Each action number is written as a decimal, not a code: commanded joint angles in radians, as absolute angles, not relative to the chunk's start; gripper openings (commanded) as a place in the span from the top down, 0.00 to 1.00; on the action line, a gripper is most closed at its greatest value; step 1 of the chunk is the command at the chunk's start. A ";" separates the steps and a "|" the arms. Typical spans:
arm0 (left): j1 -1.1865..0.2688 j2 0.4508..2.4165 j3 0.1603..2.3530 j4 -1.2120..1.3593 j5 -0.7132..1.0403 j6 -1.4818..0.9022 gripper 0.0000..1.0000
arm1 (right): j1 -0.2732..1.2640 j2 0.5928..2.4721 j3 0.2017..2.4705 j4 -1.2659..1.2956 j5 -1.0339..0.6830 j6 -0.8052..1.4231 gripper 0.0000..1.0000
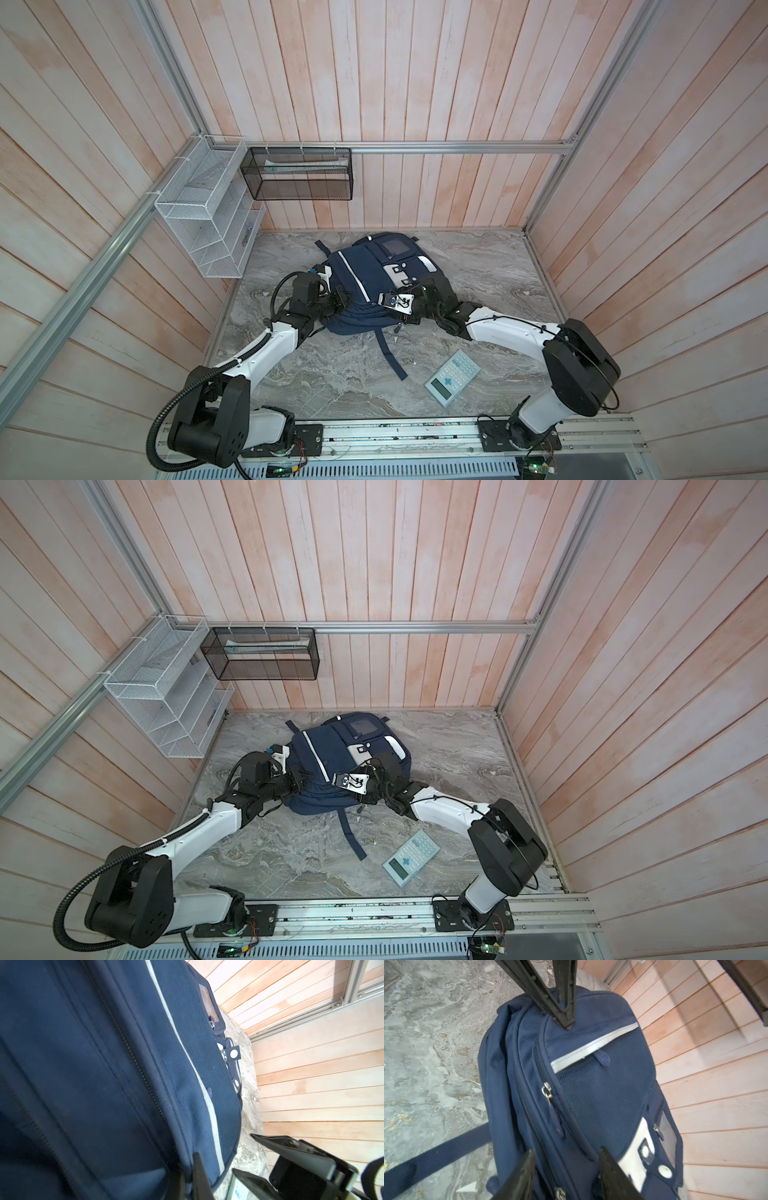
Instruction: Pack the student bag
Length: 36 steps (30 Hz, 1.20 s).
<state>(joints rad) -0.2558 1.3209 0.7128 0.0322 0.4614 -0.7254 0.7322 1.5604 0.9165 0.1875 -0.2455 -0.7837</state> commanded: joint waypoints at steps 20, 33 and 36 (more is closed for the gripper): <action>-0.250 1.262 0.696 0.103 0.644 -0.751 1.00 | 0.717 1.658 0.974 0.246 -0.190 -0.836 0.55; -0.251 1.276 0.706 0.099 0.648 -0.747 1.00 | 0.724 1.755 1.033 0.286 -0.185 -0.889 1.00; -0.250 1.286 0.711 0.089 0.630 -0.736 1.00 | 0.727 1.739 1.030 0.276 -0.206 -0.881 1.00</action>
